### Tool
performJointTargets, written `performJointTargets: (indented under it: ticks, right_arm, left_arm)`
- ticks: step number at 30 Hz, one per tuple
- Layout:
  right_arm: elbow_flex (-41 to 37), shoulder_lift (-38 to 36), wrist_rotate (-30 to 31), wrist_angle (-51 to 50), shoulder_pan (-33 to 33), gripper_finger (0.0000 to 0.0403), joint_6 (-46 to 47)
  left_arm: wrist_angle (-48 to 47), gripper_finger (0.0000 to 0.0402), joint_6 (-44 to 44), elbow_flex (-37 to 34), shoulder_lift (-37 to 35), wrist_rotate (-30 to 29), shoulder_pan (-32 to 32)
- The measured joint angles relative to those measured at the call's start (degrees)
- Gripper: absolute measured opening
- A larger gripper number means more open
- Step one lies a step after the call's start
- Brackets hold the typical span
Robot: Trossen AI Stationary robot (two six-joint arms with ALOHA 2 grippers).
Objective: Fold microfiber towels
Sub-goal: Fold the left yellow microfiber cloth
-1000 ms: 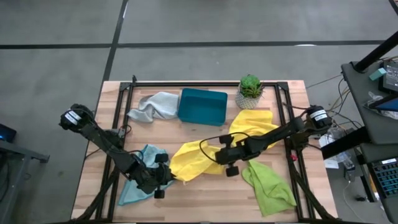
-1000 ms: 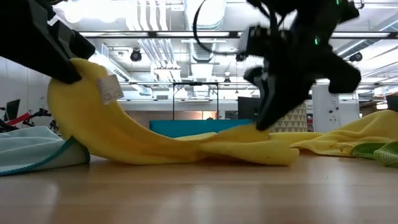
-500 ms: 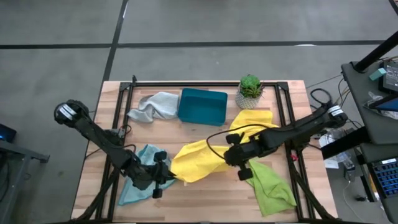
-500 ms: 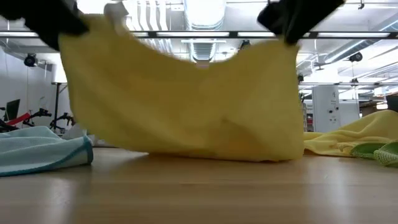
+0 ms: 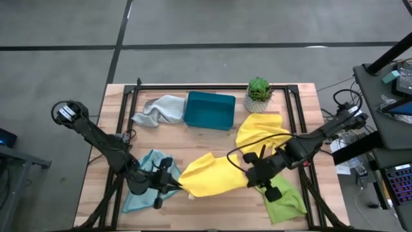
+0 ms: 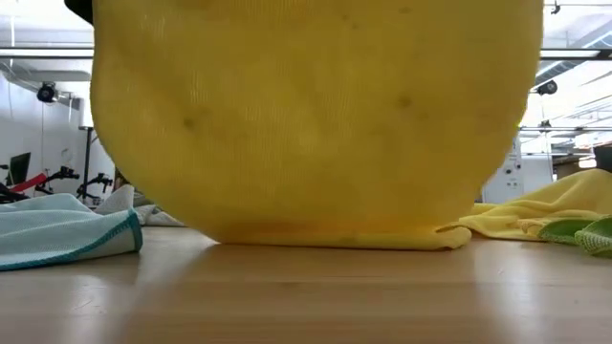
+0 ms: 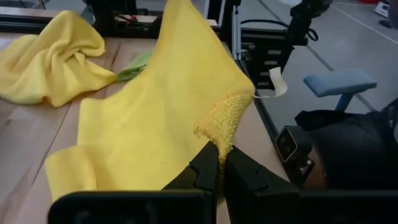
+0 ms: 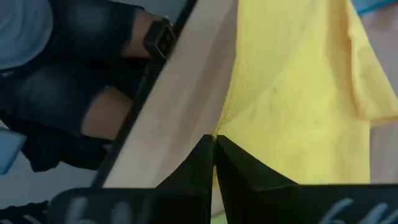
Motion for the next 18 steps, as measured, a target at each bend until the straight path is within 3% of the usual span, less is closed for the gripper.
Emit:
performJointTargets:
  ticks: [18]
  right_arm:
    - [-0.02,3.50,0.42,1.07,1.86,0.0008,0.53]
  left_arm:
    - [0.52,0.0000,0.07,-0.23,0.02,0.00,-0.34]
